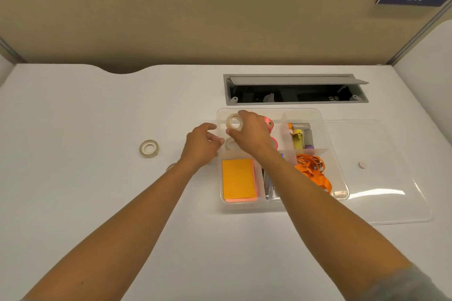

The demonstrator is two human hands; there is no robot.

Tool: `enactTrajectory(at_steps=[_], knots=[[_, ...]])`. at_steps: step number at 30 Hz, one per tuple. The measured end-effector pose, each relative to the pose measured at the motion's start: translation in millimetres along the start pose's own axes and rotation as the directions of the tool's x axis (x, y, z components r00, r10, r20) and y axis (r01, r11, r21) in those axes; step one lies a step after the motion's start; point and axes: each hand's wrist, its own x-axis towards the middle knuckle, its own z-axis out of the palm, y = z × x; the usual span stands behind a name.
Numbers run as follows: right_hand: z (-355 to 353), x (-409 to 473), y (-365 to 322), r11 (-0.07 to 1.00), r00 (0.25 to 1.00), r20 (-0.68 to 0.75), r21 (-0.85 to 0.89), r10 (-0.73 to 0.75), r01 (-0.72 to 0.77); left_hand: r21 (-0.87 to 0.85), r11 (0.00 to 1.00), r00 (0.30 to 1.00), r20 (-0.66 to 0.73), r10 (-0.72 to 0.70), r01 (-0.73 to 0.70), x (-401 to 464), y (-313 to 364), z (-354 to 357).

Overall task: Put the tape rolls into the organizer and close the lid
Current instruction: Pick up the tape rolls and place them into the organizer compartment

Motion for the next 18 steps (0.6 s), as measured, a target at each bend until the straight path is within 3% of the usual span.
enactTrajectory(at_steps=[5,18], knots=[[24.6,18.3,2.1,0.989,0.994,0.084,-0.138,0.064,-0.052,-0.032,0.999,1.000,0.016,-0.015,0.016,-1.6,1.3,-2.8],[35.1,22.2,1.7,0.986,0.995,0.074,-0.158,0.072,-0.060,-0.022,1.000,1.000,-0.007,0.004,-0.004,-0.8,-2.6,1.6]])
